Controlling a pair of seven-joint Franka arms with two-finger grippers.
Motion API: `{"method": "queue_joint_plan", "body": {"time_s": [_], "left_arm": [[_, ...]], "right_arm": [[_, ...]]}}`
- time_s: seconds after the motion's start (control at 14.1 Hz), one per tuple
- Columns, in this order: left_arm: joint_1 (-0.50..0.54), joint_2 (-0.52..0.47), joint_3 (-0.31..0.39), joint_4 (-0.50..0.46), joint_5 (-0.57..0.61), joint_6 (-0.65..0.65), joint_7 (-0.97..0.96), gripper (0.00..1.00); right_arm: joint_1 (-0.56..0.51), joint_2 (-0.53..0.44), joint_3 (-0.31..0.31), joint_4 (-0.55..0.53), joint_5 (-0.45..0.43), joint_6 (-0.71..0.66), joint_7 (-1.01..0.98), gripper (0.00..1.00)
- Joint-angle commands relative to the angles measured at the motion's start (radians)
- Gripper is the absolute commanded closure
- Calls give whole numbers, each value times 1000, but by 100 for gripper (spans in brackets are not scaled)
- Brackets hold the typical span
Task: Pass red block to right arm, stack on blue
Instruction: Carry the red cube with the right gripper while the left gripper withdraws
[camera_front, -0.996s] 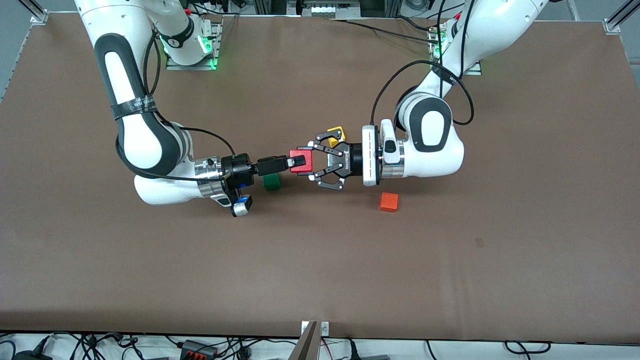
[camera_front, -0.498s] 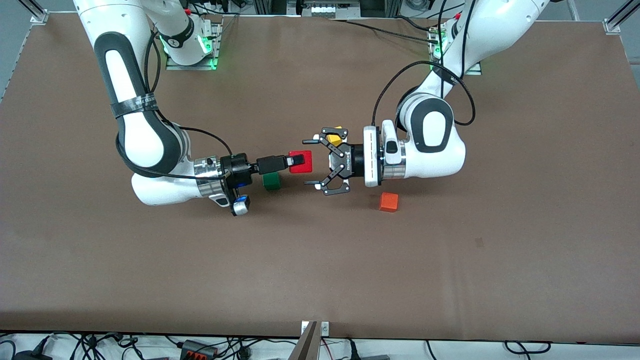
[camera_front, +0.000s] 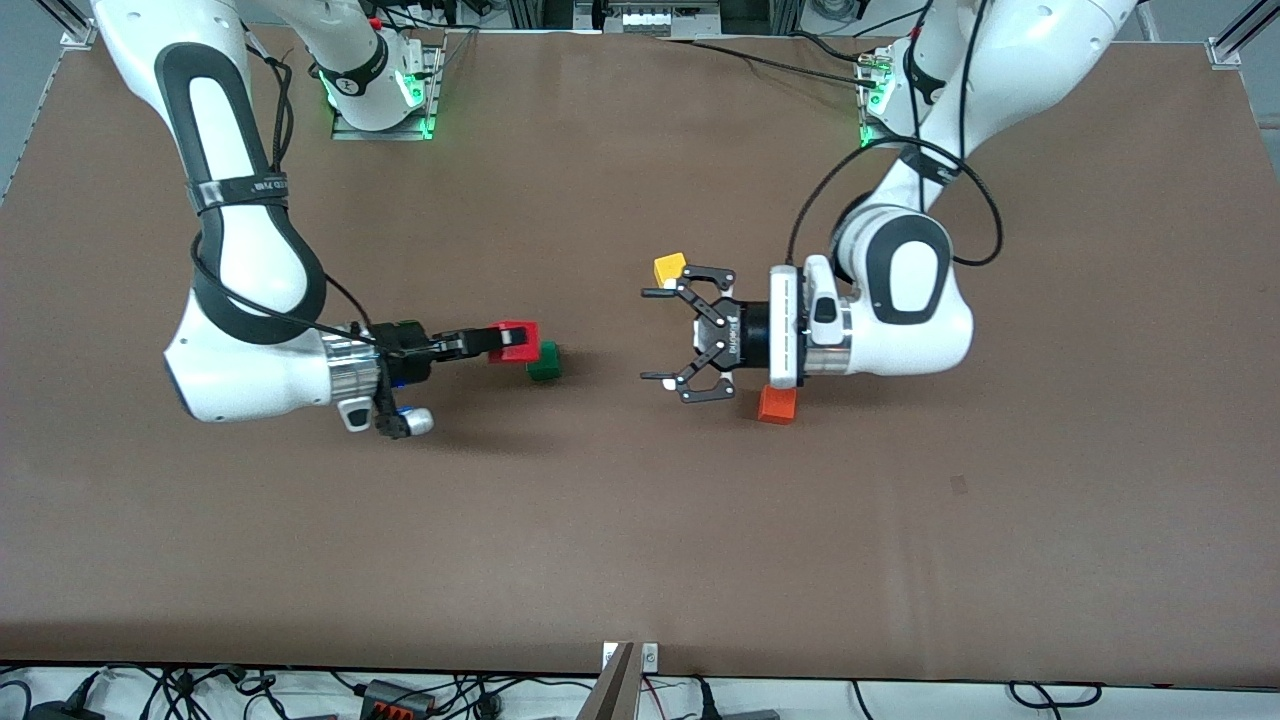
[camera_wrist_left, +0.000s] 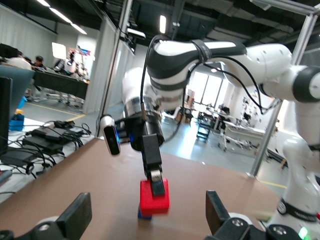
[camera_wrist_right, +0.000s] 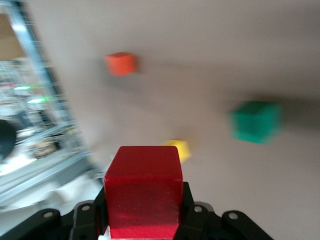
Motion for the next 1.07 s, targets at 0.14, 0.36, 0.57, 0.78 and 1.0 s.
{"method": "queue_joint_plan", "body": {"time_s": [0.14,0.36,0.57,0.78,1.0], "left_arm": [[82,-13,-2,-4,208,-106,-144,0],[98,-11,6,10,293,-106,-230,0],[128,-11,14,13,412,-100,-293,0],[132,-10,55,13,550,-97,-382,0],[135,-8,82,13,656,-97,-436,0]], "right_arm": [[-15,-52,-32,-23,-485,5,17,100],[-17,-53,-54,-58,-637,16,13,100],[-14,-136,-63,-251,-720,187,19,100],[-20,-173,-63,-332,-806,307,22,100],[-20,-171,-63,-365,-820,364,30,100]]}}
